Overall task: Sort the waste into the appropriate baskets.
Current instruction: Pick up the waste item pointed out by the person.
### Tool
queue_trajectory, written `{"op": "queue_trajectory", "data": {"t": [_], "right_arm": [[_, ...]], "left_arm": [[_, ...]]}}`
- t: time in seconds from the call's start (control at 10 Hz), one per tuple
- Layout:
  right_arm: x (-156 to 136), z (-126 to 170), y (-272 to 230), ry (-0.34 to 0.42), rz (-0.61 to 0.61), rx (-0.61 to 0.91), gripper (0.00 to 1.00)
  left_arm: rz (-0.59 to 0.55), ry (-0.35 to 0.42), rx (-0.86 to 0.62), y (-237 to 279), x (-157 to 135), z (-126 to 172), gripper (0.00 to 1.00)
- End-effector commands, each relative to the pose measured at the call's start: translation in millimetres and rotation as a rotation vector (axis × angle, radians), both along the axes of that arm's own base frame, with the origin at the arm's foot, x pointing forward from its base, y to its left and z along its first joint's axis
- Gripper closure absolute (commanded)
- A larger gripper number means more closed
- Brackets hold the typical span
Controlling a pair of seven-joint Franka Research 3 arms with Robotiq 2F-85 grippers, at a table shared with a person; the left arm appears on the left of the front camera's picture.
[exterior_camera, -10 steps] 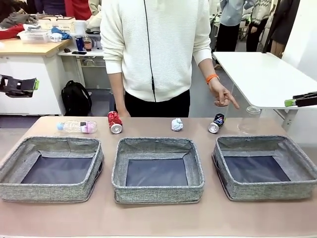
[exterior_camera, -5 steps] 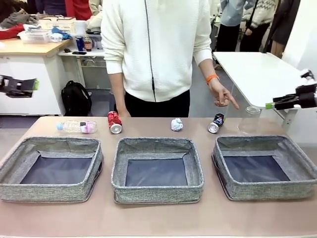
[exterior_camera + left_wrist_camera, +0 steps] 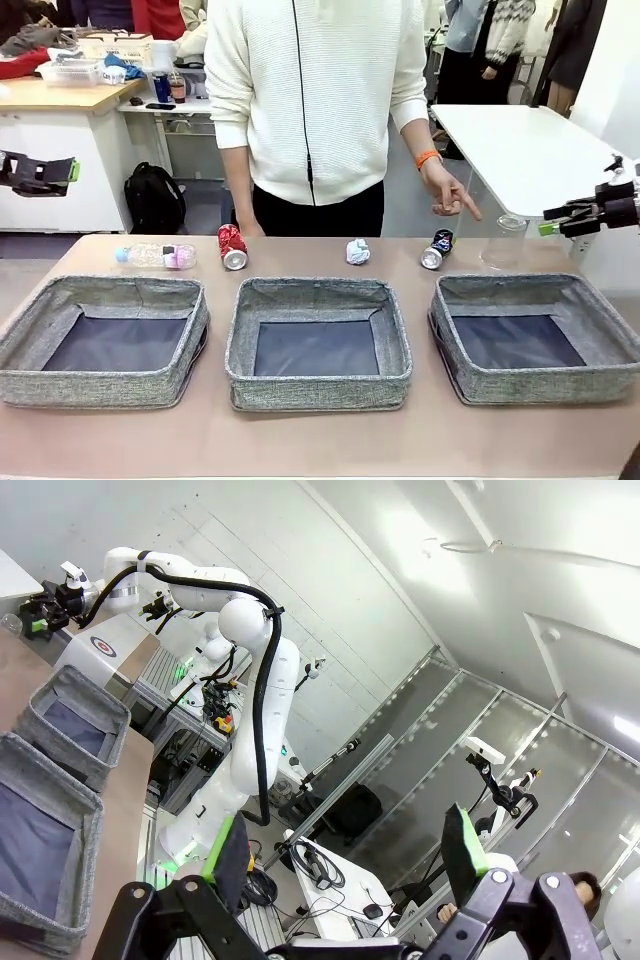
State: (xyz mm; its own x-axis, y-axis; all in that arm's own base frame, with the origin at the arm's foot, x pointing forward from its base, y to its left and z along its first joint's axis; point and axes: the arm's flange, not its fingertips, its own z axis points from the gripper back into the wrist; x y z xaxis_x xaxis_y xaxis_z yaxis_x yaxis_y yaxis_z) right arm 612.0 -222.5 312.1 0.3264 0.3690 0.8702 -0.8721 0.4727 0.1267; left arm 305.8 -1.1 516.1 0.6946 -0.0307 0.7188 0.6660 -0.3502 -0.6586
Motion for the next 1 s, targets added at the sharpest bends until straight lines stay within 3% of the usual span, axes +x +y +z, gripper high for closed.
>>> {"op": "queue_trajectory", "data": {"t": [0.0,0.3,0.9], "right_arm": [[8.3,12.1,-6.6,-0.013,0.165,0.057,0.0],[8.4,9.8,7.3,-0.049,0.244,0.073,0.0],[13.9,-20.3,26.3,-0.047,0.192,0.0,0.0]], "left_arm": [[-0.011,-0.028,-0.005,0.7,-3.0,-1.6,0.0],[-0.011,-0.028,-0.005,0.7,-3.0,-1.6,0.0],[-0.011,-0.028,-0.005,0.7,-3.0,-1.6,0.0]]}}
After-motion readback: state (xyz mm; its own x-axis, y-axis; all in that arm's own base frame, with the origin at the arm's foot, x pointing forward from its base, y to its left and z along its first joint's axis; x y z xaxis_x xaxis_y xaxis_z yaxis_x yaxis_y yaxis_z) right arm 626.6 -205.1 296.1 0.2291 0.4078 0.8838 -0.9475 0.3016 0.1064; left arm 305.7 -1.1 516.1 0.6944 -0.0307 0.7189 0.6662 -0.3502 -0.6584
